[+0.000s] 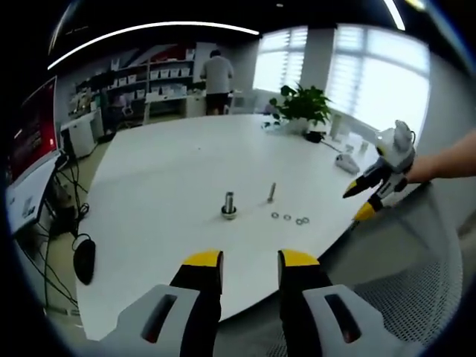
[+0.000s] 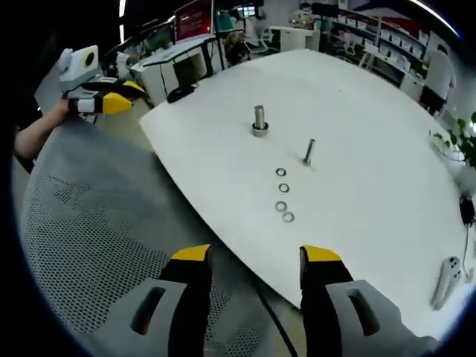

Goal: Place the washer onto the threaded stud by aligning its center hole with the stud, sliding it down to the base, and recovering from edge contact or off-axis alignment until the washer reaches the visible bottom stop.

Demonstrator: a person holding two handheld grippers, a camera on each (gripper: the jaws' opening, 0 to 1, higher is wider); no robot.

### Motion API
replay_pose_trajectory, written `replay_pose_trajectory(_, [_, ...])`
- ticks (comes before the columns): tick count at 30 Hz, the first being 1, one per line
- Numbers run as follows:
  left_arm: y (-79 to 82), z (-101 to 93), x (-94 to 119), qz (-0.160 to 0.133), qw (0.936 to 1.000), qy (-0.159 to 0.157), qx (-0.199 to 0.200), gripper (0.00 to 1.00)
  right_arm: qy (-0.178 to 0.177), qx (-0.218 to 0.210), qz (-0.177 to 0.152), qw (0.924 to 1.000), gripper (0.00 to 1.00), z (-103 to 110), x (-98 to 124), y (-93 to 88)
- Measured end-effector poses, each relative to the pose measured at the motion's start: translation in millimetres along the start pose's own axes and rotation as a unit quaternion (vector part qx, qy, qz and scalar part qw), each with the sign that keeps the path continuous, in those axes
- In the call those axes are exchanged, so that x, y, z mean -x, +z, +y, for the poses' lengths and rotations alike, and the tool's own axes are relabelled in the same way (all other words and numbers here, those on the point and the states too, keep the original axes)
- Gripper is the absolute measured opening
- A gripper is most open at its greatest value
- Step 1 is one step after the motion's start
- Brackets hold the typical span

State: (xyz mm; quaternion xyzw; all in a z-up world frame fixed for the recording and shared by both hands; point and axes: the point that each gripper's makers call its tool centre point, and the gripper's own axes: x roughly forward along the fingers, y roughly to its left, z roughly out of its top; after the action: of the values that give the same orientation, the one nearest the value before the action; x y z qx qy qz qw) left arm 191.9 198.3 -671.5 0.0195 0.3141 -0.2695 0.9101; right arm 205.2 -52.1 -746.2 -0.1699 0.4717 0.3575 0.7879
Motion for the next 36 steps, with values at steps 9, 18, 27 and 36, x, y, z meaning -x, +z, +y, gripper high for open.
replay_pose_trajectory(9, [-4.4,1.6,-1,0.011,0.9999,0.002,0.004,0.27,0.013,-0.035,0.013,0.9992,0.43,-21,-49,13.2])
replay_pose_trajectory(18, [-7.5,0.1,-1,0.019,0.9998,-0.002,0.006,0.27,0.001,-0.017,0.064,0.9978,0.35,-38,-79,-2.5])
replay_pose_trajectory(27, [-5.9,-0.5,-1,0.014,0.9998,-0.005,0.012,0.26,0.004,0.009,0.088,0.9961,0.3,-44,-94,-7.8])
replay_pose_trajectory(36, [-3.7,-0.6,-1,0.008,0.9999,-0.005,0.012,0.25,0.003,0.097,0.119,0.9882,0.27,-46,-101,-12.1])
